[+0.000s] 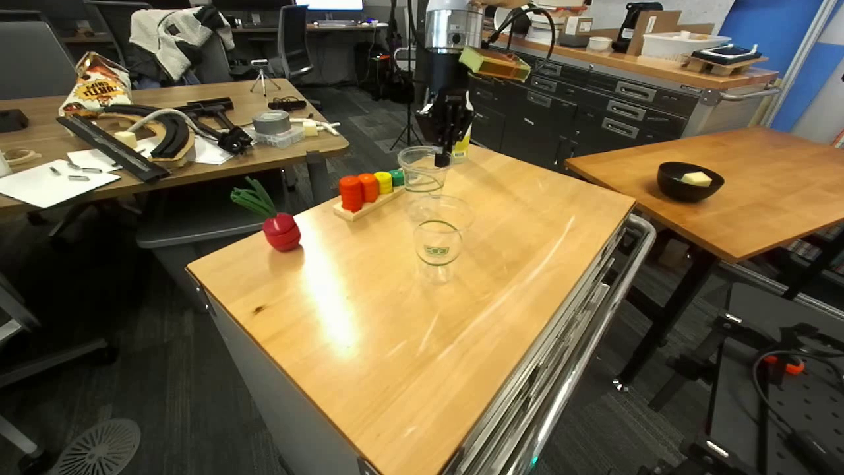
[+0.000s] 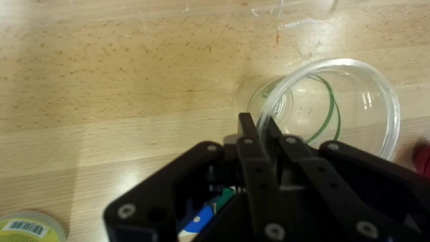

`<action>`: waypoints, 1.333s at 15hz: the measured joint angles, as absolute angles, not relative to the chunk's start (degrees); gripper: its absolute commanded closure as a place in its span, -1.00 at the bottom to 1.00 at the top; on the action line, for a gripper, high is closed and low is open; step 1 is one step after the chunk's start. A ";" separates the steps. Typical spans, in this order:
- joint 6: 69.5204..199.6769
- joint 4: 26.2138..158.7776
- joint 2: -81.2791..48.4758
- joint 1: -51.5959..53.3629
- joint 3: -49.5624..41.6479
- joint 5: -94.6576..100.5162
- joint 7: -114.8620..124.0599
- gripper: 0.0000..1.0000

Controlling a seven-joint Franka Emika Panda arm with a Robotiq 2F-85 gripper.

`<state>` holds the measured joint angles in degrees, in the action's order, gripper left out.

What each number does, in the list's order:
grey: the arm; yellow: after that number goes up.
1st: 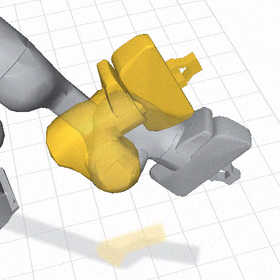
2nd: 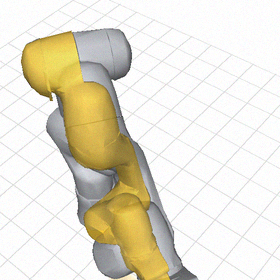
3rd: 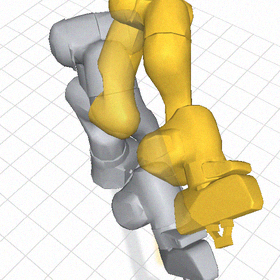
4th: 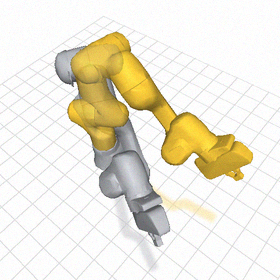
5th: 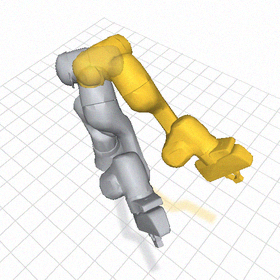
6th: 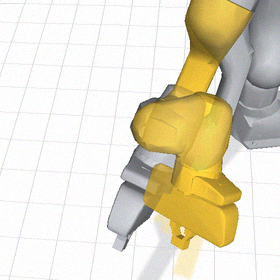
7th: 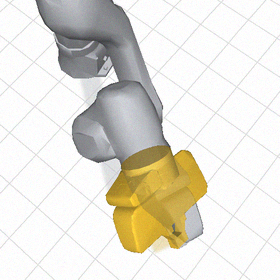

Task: Stack the three clear cups from right to left

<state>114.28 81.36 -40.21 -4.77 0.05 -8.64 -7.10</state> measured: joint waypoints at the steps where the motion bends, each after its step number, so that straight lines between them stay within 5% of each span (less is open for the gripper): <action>1: 114.27 81.39 -40.06 -4.76 0.13 -8.66 -7.10 0.96; 9: 114.02 86.22 -35.65 -4.77 0.17 -8.76 -5.46 0.96; 20: 111.13 106.43 -9.89 -3.30 3.05 -16.51 -5.73 0.96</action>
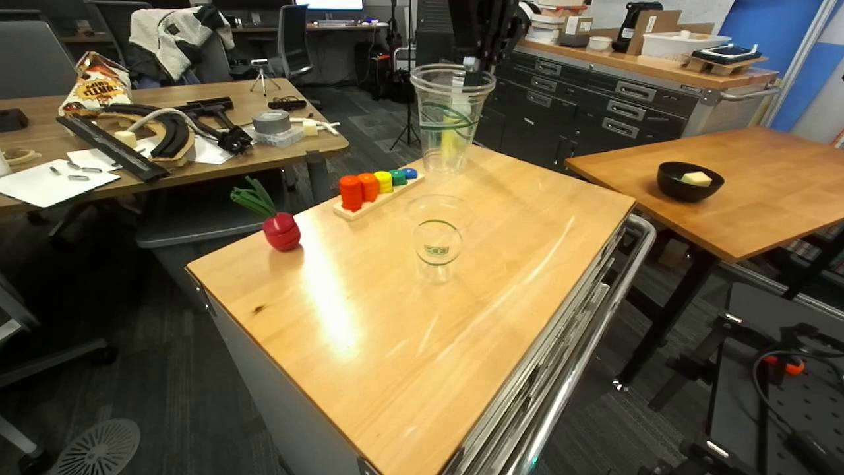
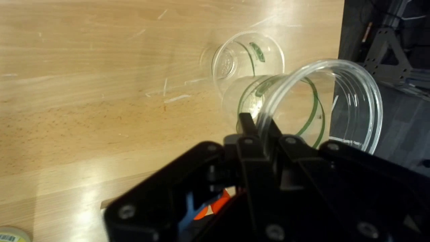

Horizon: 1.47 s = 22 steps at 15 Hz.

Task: Stack the three clear cups from right to left

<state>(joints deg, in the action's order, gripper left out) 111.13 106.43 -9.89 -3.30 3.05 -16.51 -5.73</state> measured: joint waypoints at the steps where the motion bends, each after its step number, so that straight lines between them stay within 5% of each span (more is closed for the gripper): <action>1: 110.97 108.40 -7.89 -2.82 3.07 -16.72 -5.82 0.96; 22: 124.42 119.07 -7.76 0.32 2.83 -16.91 -16.66 0.96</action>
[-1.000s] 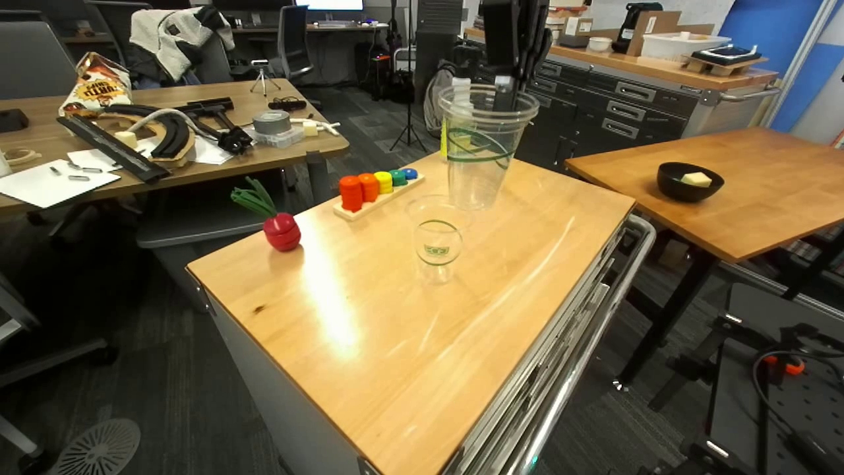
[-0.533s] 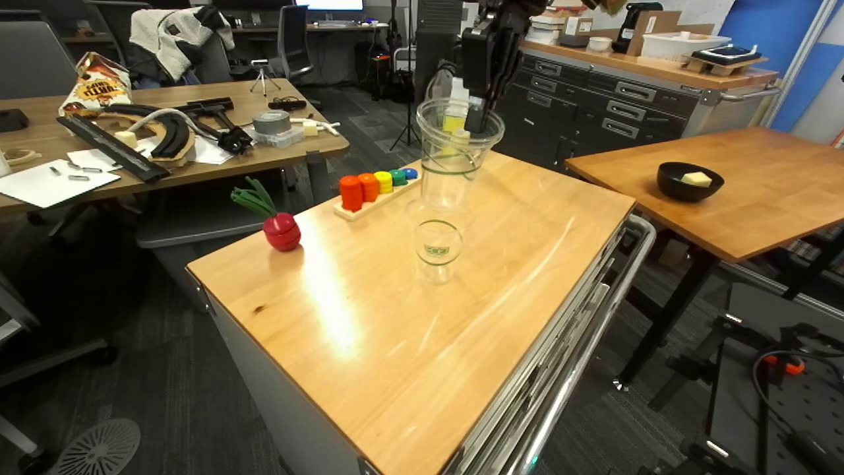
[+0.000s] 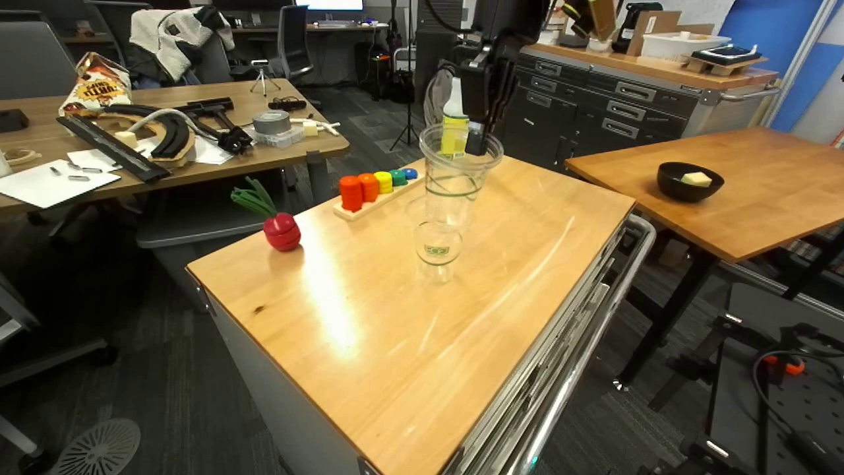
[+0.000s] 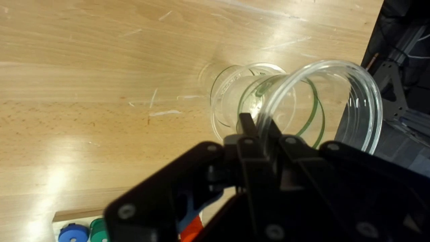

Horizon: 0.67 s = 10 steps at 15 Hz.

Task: Stack the three clear cups from right to left

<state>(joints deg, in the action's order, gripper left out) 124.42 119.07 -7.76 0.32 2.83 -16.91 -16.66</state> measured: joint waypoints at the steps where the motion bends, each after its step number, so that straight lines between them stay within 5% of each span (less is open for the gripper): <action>1: 124.50 118.93 -8.49 0.28 2.83 -16.90 -16.82 0.96; 4: 126.25 118.10 -11.58 0.21 2.83 -16.74 -17.15 0.96; 5: 126.99 117.71 -12.82 0.19 2.83 -16.35 -17.17 0.32; 7: 128.97 117.16 -15.23 0.16 2.79 -14.41 -17.17 0.17; 10: 131.16 116.63 -17.65 -0.07 2.78 -12.49 -17.17 -0.32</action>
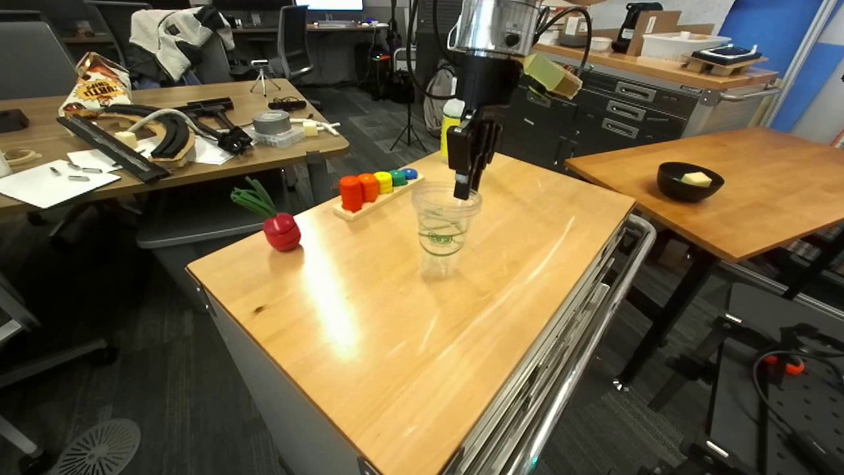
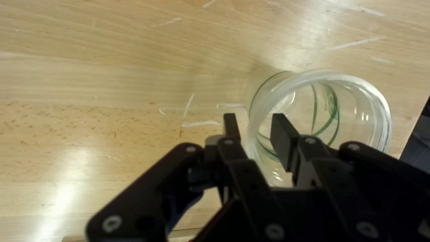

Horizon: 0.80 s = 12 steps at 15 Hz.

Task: Stack the three clear cups from right to left

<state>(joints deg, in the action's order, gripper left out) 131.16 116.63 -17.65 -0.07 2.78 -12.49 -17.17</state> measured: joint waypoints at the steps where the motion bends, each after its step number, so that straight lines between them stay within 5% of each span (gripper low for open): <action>1: 131.49 116.53 -17.87 -0.14 2.81 -12.47 -17.23 -0.46; 5: 131.59 116.09 -16.32 -0.33 3.06 -12.47 -17.49 -0.99; 12: 122.52 118.39 -4.14 -0.57 1.73 -7.26 -16.11 -1.00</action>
<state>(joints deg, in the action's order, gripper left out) 122.52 118.39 -4.14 -0.57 1.73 -7.26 -16.11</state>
